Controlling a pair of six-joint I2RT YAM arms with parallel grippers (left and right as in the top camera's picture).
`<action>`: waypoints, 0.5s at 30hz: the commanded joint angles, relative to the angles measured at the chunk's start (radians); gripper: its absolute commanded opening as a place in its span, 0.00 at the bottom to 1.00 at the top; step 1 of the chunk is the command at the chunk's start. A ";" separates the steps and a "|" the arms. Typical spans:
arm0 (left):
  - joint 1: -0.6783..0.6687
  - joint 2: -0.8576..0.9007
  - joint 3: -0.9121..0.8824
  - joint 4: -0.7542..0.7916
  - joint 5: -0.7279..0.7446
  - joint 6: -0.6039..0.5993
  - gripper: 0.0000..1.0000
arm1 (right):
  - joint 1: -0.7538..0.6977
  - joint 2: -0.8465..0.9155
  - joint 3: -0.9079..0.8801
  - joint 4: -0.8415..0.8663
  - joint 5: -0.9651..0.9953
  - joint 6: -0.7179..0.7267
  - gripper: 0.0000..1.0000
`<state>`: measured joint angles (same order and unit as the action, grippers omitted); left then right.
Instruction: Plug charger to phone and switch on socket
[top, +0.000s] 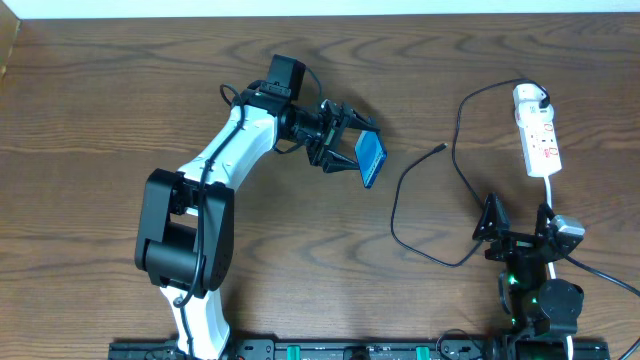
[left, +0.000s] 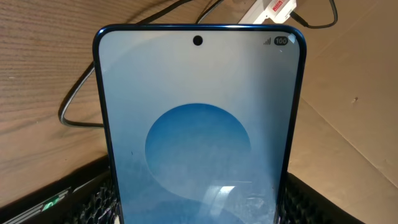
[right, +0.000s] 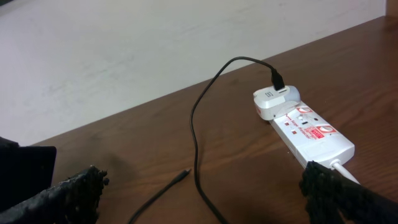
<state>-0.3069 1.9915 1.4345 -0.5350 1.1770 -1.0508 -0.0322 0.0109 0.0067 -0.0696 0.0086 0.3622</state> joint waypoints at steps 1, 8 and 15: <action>0.000 -0.035 0.000 0.002 0.054 -0.006 0.59 | -0.005 -0.006 -0.002 -0.002 0.008 -0.004 0.99; 0.000 -0.035 0.000 0.003 0.069 -0.005 0.58 | -0.009 -0.006 -0.002 -0.003 0.008 -0.004 0.99; 0.000 -0.035 0.000 0.002 0.117 0.020 0.58 | -0.009 -0.006 -0.002 -0.003 0.008 -0.004 0.99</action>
<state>-0.3069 1.9915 1.4345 -0.5346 1.2118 -1.0500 -0.0380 0.0109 0.0067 -0.0700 0.0086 0.3622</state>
